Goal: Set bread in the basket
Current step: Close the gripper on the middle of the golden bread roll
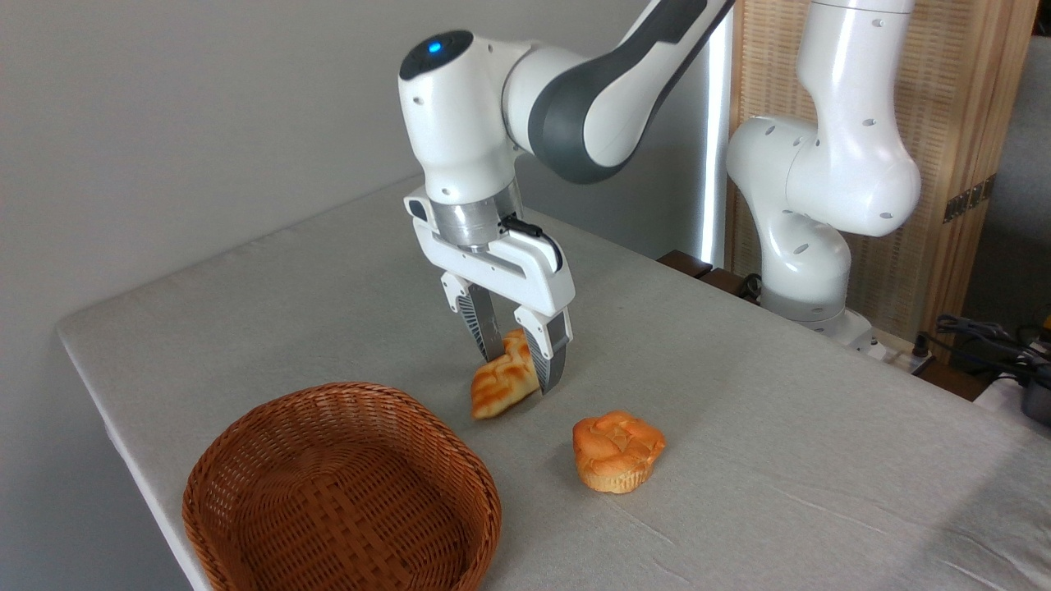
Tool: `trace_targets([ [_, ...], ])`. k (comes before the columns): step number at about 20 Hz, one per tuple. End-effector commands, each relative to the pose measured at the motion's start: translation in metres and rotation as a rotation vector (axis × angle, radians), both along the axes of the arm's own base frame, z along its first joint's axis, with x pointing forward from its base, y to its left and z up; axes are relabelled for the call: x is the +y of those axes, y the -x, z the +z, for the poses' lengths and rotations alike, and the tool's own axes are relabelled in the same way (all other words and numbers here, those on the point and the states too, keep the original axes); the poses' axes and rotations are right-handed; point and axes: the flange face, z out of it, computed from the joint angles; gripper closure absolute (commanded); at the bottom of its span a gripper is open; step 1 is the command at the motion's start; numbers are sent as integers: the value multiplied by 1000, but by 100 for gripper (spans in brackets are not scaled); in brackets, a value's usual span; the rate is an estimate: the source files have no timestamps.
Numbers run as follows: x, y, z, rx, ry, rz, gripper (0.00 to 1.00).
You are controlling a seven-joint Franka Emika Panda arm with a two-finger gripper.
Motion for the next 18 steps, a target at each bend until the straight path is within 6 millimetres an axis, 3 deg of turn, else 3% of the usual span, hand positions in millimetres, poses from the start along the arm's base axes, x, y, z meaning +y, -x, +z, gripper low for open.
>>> trace_targets([
  [1, -8, 10, -16, -7, -4, 0, 26],
  [3, -8, 9, -16, -14, -2, -5, 65],
  [4, -9, 9, -16, -14, -2, -10, 73],
  [14, -9, 9, -15, -14, -2, -19, 76],
  [18, -8, 0, 6, -52, 6, -39, 78],
])
